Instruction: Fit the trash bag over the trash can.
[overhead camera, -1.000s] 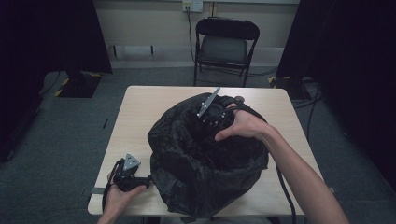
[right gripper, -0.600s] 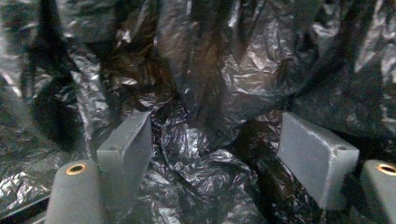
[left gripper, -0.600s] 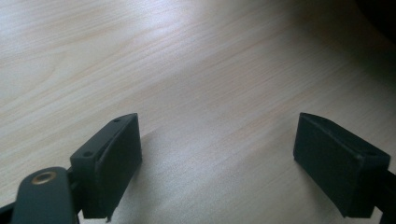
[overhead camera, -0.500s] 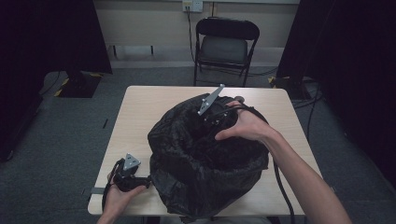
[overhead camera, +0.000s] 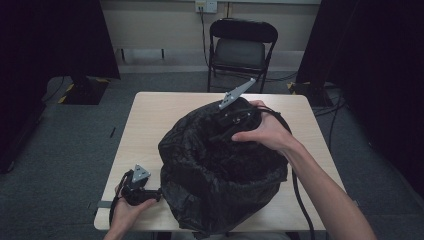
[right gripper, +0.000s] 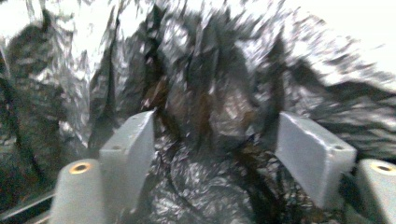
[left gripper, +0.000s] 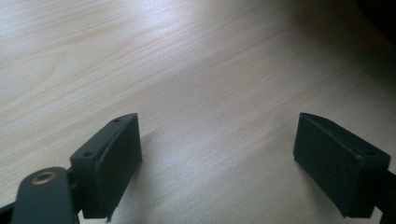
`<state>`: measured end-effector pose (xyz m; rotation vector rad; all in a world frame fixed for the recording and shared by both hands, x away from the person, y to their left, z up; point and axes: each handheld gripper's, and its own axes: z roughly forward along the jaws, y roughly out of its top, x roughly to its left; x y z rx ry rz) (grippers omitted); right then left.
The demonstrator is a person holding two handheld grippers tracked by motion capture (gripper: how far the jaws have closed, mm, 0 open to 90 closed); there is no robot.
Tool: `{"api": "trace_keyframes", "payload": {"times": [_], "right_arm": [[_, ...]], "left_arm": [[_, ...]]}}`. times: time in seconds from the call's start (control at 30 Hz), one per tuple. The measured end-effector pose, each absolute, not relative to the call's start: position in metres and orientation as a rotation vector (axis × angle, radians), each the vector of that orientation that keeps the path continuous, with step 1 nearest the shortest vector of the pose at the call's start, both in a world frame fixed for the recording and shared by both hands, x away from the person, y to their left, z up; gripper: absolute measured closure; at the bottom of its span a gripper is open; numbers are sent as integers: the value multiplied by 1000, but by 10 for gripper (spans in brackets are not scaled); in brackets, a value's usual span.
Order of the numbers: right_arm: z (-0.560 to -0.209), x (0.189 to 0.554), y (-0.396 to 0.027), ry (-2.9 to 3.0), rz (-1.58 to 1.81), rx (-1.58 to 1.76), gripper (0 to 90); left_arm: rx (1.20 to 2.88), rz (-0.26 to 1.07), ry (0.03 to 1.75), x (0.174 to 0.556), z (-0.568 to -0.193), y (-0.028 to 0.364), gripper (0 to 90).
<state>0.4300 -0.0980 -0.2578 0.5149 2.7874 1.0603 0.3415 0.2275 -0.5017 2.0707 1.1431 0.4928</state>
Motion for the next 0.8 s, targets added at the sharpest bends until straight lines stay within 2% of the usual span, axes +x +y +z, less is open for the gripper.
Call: {"api": "trace_keyframes", "payload": {"times": [0.1,0.23,0.8], "right_arm": [[-251,429,-101,2765,1134,523,262],[-243,427,-106,2664,1230,573,194],[-221,416,-142,2419,1391,647,232]], "left_arm": [[2064,496,1157,341,-502,227,147],[2062,498,1159,341,-502,227,148],[2059,502,1165,341,-502,226,150]]}}
